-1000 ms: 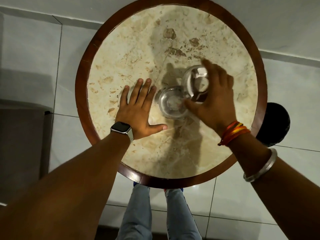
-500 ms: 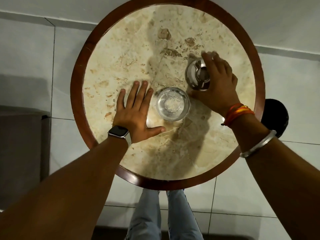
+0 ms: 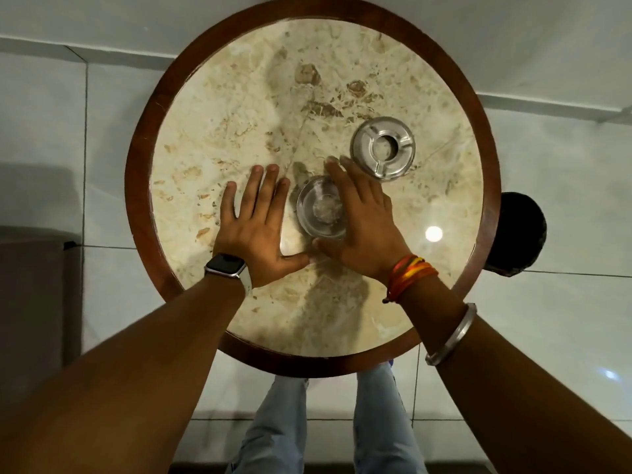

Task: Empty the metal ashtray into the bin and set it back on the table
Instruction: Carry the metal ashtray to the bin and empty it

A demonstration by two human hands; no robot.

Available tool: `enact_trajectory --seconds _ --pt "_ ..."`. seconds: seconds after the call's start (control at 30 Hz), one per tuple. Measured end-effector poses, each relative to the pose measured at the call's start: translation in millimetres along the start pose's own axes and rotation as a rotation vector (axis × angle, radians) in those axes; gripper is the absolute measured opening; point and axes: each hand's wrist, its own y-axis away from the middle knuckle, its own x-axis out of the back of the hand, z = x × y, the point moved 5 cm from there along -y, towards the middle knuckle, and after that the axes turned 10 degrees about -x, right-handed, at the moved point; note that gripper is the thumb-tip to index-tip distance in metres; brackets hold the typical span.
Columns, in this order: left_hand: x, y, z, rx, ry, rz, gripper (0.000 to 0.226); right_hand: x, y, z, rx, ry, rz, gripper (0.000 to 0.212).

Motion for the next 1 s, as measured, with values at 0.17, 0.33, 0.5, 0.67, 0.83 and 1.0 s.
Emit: enact_trajectory --seconds 0.17,0.33,0.5,0.67,0.83,1.0 --pt "0.3 -1.2 3.0 0.004 -0.036 -0.058 0.134 -5.8 -6.7 -0.8 0.051 0.061 -0.025 0.136" --pt "4.8 -2.9 5.5 0.03 -0.013 -0.083 0.132 -2.8 -0.2 9.0 0.072 0.022 0.024 0.123" --pt "12.8 -11.4 30.2 0.007 0.028 -0.041 0.122 11.8 14.9 28.1 0.122 -0.13 0.103 0.113" --pt "17.2 -41.0 77.9 -0.063 0.052 -0.016 0.116 43.3 31.3 72.9 0.129 -0.294 0.19 0.112" --pt "24.2 -85.5 131.9 -0.072 0.076 0.037 0.107 83.1 50.6 130.4 0.082 -0.429 0.347 0.115" --pt "26.0 -130.4 190.3 -0.134 0.108 0.08 0.103 114.2 71.1 187.6 -0.024 -0.492 0.449 0.116"
